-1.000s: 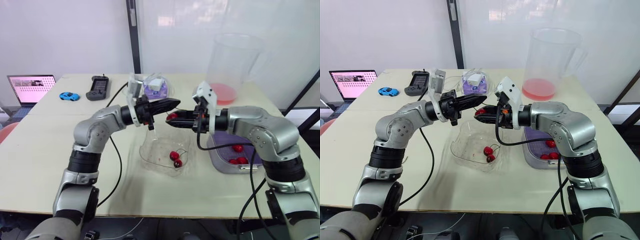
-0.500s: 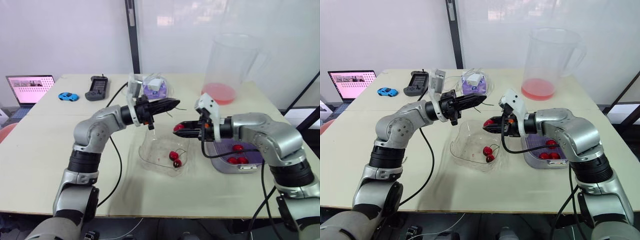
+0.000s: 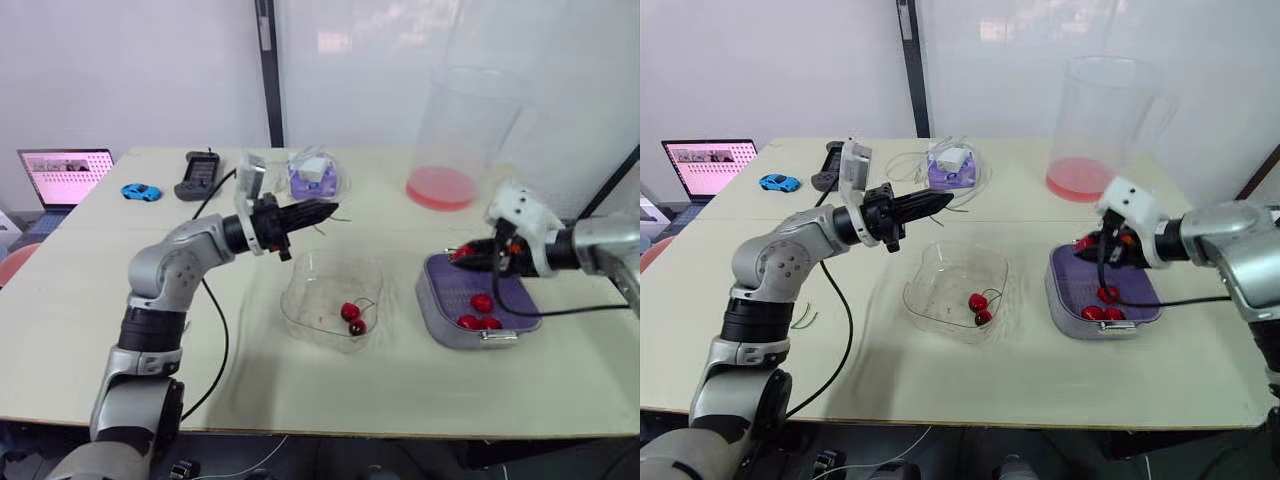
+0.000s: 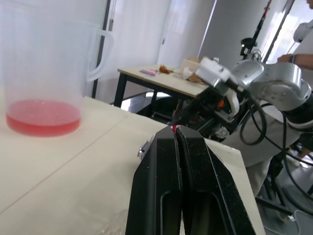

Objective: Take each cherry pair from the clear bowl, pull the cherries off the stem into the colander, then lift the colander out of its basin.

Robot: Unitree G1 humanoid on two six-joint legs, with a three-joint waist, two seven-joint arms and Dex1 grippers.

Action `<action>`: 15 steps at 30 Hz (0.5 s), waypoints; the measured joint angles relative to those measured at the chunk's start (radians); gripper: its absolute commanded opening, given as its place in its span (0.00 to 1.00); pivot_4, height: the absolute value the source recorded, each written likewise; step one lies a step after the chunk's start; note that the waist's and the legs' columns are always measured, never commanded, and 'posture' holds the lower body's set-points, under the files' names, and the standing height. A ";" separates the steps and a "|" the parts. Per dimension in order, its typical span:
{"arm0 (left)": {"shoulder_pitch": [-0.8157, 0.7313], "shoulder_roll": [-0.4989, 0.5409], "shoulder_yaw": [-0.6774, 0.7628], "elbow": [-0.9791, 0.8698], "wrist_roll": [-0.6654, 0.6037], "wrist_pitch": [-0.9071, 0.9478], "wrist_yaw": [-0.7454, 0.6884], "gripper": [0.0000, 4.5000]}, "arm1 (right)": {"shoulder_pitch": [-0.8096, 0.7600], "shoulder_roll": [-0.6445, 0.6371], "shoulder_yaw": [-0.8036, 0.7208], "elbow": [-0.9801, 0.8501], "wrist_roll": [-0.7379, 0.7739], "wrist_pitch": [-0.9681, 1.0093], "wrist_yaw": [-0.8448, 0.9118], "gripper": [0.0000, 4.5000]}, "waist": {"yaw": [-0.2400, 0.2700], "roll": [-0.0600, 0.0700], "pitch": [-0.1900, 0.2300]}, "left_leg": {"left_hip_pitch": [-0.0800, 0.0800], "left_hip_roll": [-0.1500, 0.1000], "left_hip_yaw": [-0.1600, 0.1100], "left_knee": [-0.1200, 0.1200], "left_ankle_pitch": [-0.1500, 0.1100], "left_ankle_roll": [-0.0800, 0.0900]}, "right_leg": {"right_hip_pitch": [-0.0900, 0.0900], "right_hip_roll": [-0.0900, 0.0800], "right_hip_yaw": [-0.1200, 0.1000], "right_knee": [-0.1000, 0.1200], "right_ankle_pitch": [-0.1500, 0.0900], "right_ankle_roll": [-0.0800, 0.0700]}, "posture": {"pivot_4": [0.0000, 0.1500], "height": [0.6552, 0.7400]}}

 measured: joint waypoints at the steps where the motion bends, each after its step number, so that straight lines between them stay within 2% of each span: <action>1: 0.006 0.004 0.001 -0.001 0.001 0.000 0.003 0.00 | 0.010 0.005 0.006 0.008 -0.003 -0.003 0.003 0.27 | -0.002 0.000 0.000 | 0.000 0.000 0.000 0.000 0.000 0.000 | 0.000 0.000 0.000 0.000 0.000 0.000 | 1.00 0.92; 4: 0.018 0.005 0.001 -0.007 0.001 0.000 0.011 0.00 | 0.028 0.023 0.021 0.022 -0.027 -0.022 0.010 0.48 | -0.004 0.000 0.000 | 0.000 0.000 0.000 0.000 0.001 -0.002 | 0.000 0.000 0.000 0.000 0.000 0.000 | 1.00 0.92; 7: 0.019 0.009 0.001 -0.024 0.001 0.000 0.020 0.00 | 0.022 0.026 0.021 0.049 -0.038 -0.025 0.013 0.77 | -0.004 0.000 0.000 | 0.000 0.000 0.000 0.000 0.001 -0.002 | 0.000 0.000 0.000 0.000 0.000 0.000 | 1.00 0.92; 8: 0.019 0.012 0.001 -0.028 0.001 0.000 0.023 0.00 | 0.007 0.033 0.019 0.059 -0.036 -0.019 0.015 0.91 | -0.004 0.000 0.000 | 0.000 0.000 0.000 0.000 0.001 -0.002 | 0.000 0.000 0.000 0.000 0.000 0.000 | 1.00 0.92; 9: 0.019 0.014 0.001 -0.029 0.001 0.000 0.024 0.00 | -0.004 0.034 0.017 0.062 -0.035 -0.016 0.017 0.99 | -0.005 0.000 0.000 | 0.000 0.000 0.000 0.000 0.001 -0.002 | 0.000 0.000 0.000 0.000 0.000 0.000 | 1.00 0.92; 15: 0.025 0.035 0.006 -0.038 0.001 0.001 0.034 0.00 | -0.164 -0.016 -0.020 0.057 0.022 0.045 0.127 0.99 | -0.005 0.000 0.000 | 0.000 0.000 0.000 0.000 0.001 -0.002 | 0.000 0.000 0.000 0.000 0.000 0.000 | 1.00 0.92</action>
